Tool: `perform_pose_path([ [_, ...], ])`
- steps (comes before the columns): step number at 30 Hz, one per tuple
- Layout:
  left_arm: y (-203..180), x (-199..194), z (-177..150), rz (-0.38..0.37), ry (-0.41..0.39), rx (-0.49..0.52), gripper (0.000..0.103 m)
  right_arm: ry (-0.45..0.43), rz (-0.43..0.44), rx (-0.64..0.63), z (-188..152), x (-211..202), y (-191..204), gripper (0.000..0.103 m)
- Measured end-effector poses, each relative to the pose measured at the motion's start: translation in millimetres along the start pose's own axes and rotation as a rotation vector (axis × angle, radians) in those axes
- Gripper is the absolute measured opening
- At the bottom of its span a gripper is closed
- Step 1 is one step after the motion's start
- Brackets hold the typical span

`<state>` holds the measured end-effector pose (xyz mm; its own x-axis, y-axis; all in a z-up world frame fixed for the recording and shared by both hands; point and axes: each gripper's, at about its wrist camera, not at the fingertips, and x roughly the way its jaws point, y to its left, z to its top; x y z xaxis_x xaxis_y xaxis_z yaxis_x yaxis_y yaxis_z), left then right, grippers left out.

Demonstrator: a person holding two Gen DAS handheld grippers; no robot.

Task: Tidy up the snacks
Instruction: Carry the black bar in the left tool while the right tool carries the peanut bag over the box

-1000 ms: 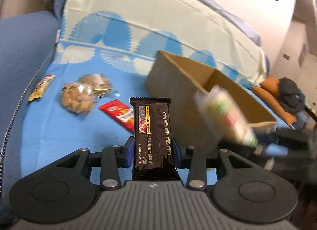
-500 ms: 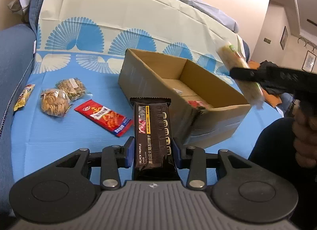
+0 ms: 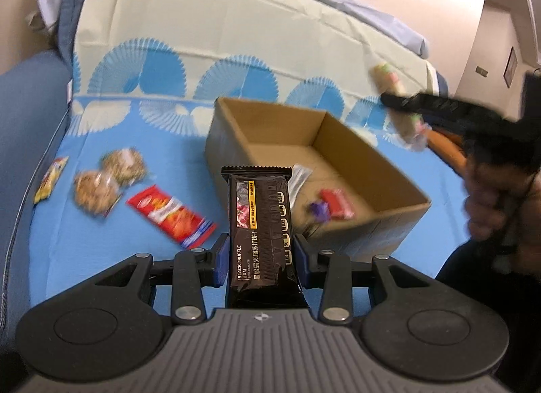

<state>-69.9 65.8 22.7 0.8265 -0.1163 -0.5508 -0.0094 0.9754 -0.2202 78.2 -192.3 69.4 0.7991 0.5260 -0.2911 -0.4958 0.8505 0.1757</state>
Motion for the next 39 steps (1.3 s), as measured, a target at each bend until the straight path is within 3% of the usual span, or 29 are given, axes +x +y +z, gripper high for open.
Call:
perform_pose_path([
  [12,-77,31,82,-0.082,-0.066,0.062,0.043,-0.039,-0.056,0.188,-3,13,-38,0.038],
  [21,-106,78,127,-0.074,-0.088,0.052,0.043,-0.042,-0.102,0.245,-7,14,-52,0.038],
  [29,-103,113,145,-0.035,-0.061,-0.008,0.043,-0.050,-0.118,0.201,-6,14,-47,0.038],
  [39,-101,120,149,-0.025,-0.061,-0.010,0.043,-0.056,-0.124,0.177,-6,14,-42,0.038],
])
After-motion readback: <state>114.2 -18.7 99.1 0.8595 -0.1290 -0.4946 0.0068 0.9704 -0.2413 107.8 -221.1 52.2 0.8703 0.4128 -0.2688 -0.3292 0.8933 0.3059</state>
